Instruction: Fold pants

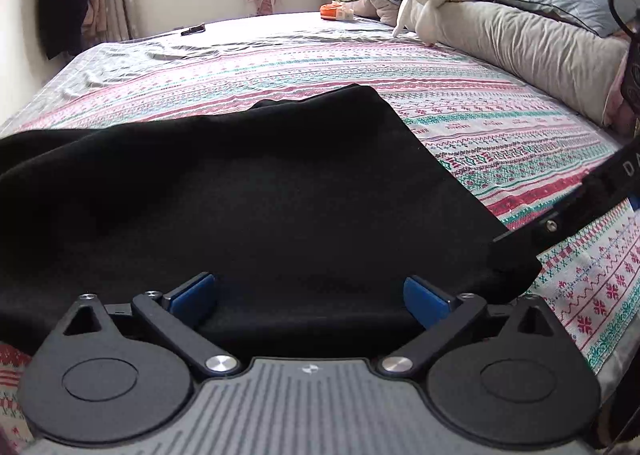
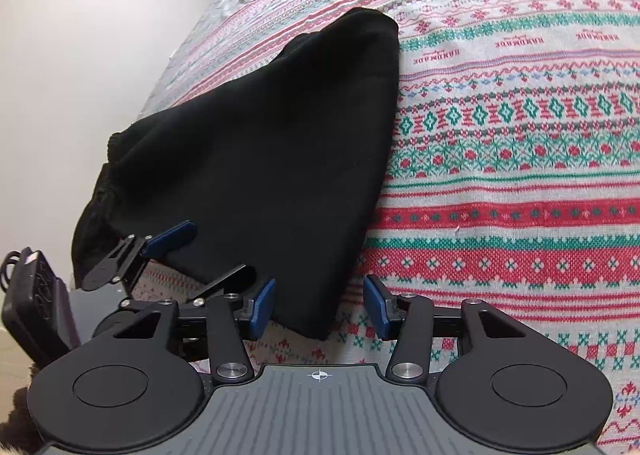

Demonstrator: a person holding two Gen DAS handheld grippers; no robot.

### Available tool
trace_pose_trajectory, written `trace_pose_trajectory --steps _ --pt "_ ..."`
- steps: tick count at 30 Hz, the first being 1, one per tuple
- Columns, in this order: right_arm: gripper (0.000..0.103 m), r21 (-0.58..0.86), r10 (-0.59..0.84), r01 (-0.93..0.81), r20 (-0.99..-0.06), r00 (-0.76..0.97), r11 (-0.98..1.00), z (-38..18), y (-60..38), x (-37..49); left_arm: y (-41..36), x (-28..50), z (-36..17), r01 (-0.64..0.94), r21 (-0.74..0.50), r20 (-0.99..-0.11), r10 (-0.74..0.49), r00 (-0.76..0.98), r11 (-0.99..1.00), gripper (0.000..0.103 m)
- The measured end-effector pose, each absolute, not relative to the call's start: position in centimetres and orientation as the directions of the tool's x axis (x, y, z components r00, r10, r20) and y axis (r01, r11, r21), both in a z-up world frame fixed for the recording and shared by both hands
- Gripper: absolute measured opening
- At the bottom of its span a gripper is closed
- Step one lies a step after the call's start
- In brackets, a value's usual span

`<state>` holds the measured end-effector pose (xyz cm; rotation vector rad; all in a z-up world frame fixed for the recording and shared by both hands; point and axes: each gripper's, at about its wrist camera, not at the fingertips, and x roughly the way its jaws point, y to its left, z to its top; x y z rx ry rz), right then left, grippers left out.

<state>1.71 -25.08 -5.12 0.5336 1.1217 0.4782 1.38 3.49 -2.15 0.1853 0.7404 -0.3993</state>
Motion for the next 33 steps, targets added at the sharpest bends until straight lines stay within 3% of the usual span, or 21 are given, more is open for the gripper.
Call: trace_pose_trajectory --steps 10,23,27,33 --pt "0.035 0.749 0.718 -0.017 -0.628 0.301 0.663 -6.9 -26.1 2.0 3.3 0.8 -1.7 0.496 -0.012 -0.668 -0.376 0.643 0.868 0.103" --pt "0.034 0.826 0.787 0.009 -0.540 0.298 0.563 -5.2 -27.2 3.0 -0.1 -2.1 -0.6 0.689 0.012 -0.606 -0.543 0.581 0.725 0.103" --pt "0.034 0.829 0.795 -0.023 -0.528 0.298 0.559 -4.1 -27.0 3.6 -2.4 -2.4 -1.7 0.684 0.107 -0.618 -0.491 0.614 0.722 0.103" --pt "0.037 0.824 0.789 -0.033 -0.529 0.314 0.566 -2.8 -26.4 4.4 -4.6 -0.9 -3.6 0.548 0.255 -0.628 -0.295 0.720 0.797 0.085"
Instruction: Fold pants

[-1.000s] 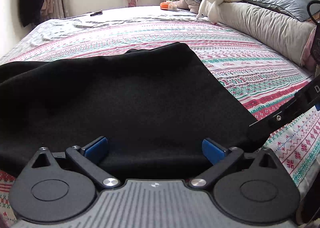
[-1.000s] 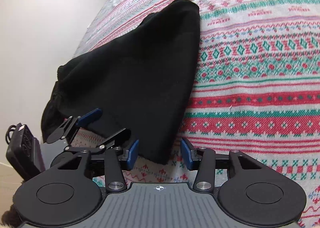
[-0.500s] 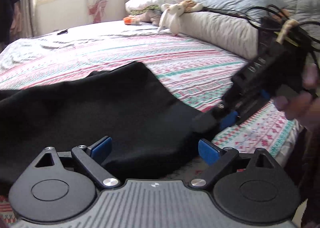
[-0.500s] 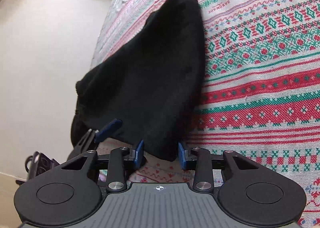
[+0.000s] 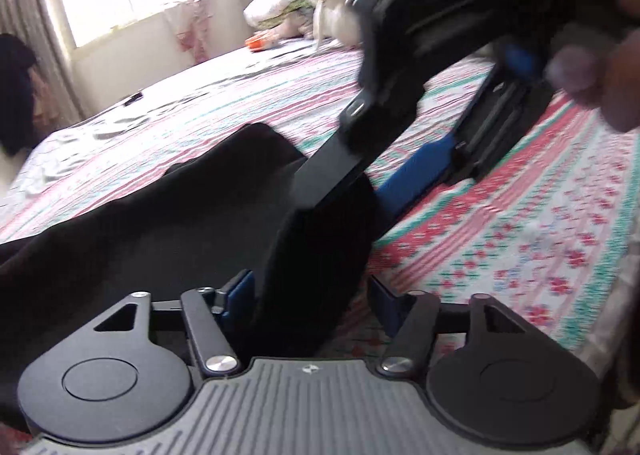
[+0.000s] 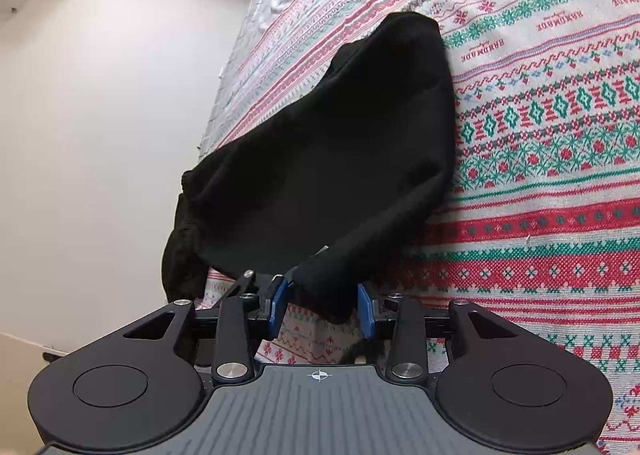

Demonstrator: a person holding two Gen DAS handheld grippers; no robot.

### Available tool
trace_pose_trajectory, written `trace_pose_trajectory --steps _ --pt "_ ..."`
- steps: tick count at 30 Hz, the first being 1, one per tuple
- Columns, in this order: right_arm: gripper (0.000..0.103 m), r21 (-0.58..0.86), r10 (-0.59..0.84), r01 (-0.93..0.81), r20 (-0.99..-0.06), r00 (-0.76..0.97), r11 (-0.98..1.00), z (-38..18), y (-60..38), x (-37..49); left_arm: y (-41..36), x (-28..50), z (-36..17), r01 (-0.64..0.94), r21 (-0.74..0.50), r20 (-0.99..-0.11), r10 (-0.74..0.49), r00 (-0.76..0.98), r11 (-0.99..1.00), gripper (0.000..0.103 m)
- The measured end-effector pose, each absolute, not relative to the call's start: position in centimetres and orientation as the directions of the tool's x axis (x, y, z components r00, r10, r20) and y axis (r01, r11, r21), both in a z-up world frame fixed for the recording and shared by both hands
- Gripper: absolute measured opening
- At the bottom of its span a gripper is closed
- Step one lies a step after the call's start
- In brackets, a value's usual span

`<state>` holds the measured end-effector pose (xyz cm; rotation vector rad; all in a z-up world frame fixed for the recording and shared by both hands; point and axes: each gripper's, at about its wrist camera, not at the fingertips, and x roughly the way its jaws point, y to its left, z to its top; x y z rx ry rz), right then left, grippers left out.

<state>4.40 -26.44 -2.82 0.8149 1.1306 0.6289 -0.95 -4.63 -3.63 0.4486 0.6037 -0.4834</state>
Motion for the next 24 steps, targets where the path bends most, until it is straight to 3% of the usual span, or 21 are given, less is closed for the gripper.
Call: trace_pose_trajectory --steps 3,4,5,8,16,22,24 --pt "0.041 0.790 0.746 -0.026 -0.567 0.349 0.612 -2.7 -26.9 4.8 -4.3 0.0 -3.7 0.504 0.232 -0.627 -0.268 0.732 0.832 0.083" --pt "0.054 0.773 0.723 -0.018 -0.585 0.368 0.634 -2.9 -27.1 4.9 -4.3 0.2 -3.7 0.500 0.224 -0.628 -0.268 0.731 0.837 0.082" --pt "0.058 0.759 0.702 -0.004 -0.600 0.383 0.651 -3.2 -27.3 5.0 -4.3 0.3 -3.7 0.497 0.223 -0.627 -0.267 0.732 0.839 0.082" --pt "0.061 0.757 0.683 0.046 -0.613 0.397 0.652 -4.7 -27.8 5.7 -4.3 -0.2 -3.8 0.494 0.244 -0.613 -0.262 0.745 0.834 0.081" --pt "0.061 0.831 0.704 0.162 -0.540 0.461 0.532 -5.6 -30.7 6.8 -3.8 -0.7 -3.5 0.490 0.249 -0.599 -0.265 0.756 0.835 0.079" --pt "0.060 0.721 0.591 0.122 -0.643 0.487 0.682 -5.6 -29.5 9.5 -4.2 -1.1 -3.6 0.499 0.280 -0.587 -0.265 0.765 0.820 0.074" --pt "0.059 0.700 0.578 0.056 -0.630 0.519 0.712 -5.6 -28.3 10.2 -4.3 -1.7 -3.7 0.499 0.289 -0.582 -0.264 0.769 0.817 0.072"
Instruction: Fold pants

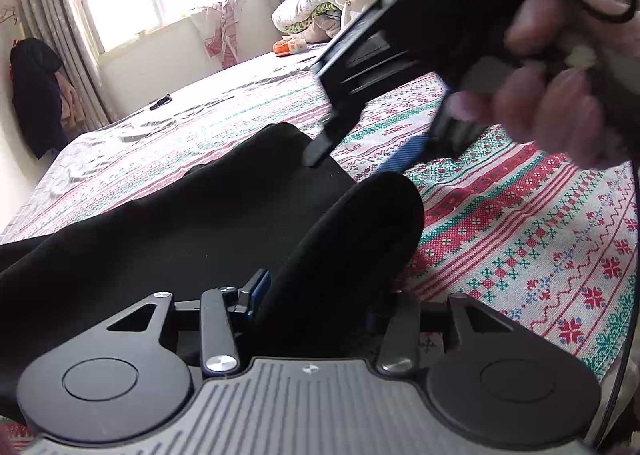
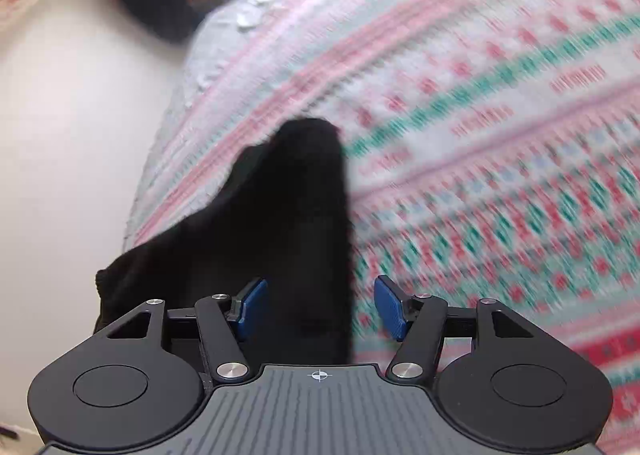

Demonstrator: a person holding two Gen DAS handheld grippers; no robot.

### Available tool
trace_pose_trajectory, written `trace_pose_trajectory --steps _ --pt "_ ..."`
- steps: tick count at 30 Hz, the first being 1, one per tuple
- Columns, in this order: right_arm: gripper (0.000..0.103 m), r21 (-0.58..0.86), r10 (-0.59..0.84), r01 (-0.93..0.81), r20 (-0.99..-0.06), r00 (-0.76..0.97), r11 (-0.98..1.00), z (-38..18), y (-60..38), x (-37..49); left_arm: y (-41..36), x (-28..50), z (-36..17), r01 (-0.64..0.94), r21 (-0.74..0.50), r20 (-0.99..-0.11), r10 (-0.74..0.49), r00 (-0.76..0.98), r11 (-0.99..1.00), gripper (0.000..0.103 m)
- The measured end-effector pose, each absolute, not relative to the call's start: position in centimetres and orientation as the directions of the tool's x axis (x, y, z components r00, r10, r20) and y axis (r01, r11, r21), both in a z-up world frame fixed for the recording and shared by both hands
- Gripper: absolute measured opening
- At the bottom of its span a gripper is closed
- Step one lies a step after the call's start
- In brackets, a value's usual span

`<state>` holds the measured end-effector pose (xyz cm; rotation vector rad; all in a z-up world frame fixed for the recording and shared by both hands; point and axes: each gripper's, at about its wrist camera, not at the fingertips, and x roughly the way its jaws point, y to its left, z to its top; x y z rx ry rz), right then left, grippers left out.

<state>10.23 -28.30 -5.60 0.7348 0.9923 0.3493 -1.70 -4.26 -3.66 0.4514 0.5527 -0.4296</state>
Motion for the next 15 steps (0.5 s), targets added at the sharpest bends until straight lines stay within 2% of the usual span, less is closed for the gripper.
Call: trace_pose_trajectory --steps 4,12,14,15 --pt "0.056 0.655 0.549 -0.018 -0.617 0.564 0.755 -5.7 -26.3 12.1 -4.4 -2.1 -3.7 0.500 0.300 -0.580 -0.261 0.772 0.812 0.070" --pt "0.049 0.671 0.544 -0.016 -0.586 0.601 0.741 -6.1 -25.9 17.3 -4.6 -2.3 -3.7 0.500 0.313 -0.576 -0.257 0.776 0.808 0.069" --pt "0.043 0.685 0.549 0.002 -0.586 0.596 0.729 -6.3 -25.8 18.2 -5.0 -2.4 -3.7 0.493 0.325 -0.570 -0.249 0.783 0.807 0.069" --pt "0.031 0.681 0.546 0.006 -0.593 0.591 0.733 -6.4 -25.8 18.5 -5.2 -2.5 -3.8 0.492 0.336 -0.568 -0.244 0.786 0.803 0.063"
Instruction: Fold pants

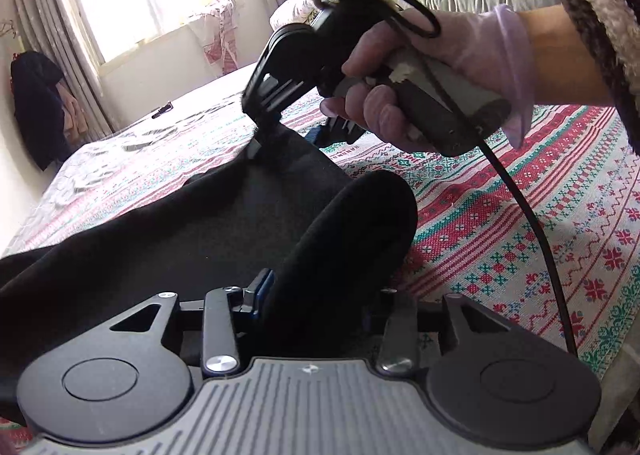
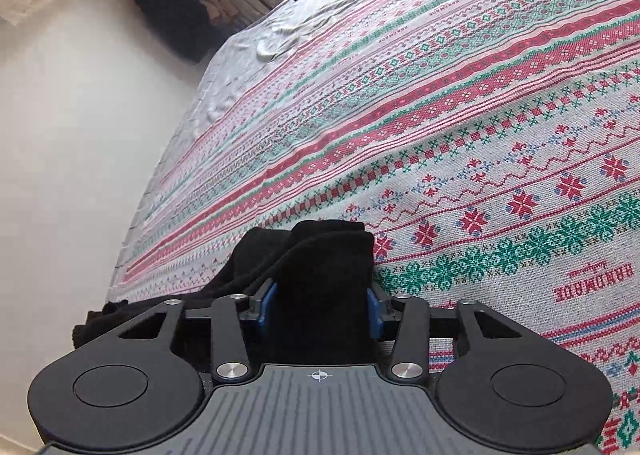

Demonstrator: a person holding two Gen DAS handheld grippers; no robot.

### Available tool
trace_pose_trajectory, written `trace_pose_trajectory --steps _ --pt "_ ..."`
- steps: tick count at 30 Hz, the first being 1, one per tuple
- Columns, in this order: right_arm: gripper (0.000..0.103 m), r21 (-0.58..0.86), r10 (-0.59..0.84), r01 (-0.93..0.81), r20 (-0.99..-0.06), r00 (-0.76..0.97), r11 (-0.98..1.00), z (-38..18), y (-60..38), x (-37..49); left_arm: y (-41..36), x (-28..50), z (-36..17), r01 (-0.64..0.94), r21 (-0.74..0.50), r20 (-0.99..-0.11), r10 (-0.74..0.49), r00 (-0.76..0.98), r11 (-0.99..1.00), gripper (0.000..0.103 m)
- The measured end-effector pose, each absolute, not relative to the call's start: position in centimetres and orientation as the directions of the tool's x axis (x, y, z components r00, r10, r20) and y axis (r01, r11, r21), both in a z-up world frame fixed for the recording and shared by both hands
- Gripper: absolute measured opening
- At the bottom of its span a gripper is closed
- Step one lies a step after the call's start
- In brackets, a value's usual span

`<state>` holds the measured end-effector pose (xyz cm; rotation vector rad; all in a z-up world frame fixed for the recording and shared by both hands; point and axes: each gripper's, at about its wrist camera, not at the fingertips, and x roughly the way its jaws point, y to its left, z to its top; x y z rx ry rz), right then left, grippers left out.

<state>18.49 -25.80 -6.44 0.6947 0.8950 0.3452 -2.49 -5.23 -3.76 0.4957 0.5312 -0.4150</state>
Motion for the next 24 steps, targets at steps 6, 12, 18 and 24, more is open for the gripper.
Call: trace_pose_trajectory --steps 6,12,18,24 --pt "0.011 0.726 0.566 0.078 -0.594 0.571 0.683 -5.9 -27.5 17.9 -7.6 -4.3 -2.9 0.449 0.438 -0.556 -0.158 0.816 0.779 0.042" --pt "0.010 0.754 0.589 0.074 -0.566 0.576 0.652 -3.6 -30.4 15.4 -9.2 -6.7 -0.2 0.373 0.368 -0.539 -0.132 0.832 0.852 0.042" --pt "0.010 0.762 0.566 0.124 -0.569 0.597 0.635 -2.4 -36.4 11.3 -12.9 -10.4 1.6 0.408 0.275 -0.521 -0.222 0.824 0.870 0.042" --pt "0.010 0.767 0.525 0.217 -0.587 0.616 0.603 -3.0 -44.6 5.3 -16.9 -14.7 1.4 0.496 0.138 -0.531 -0.359 0.767 0.857 0.042"
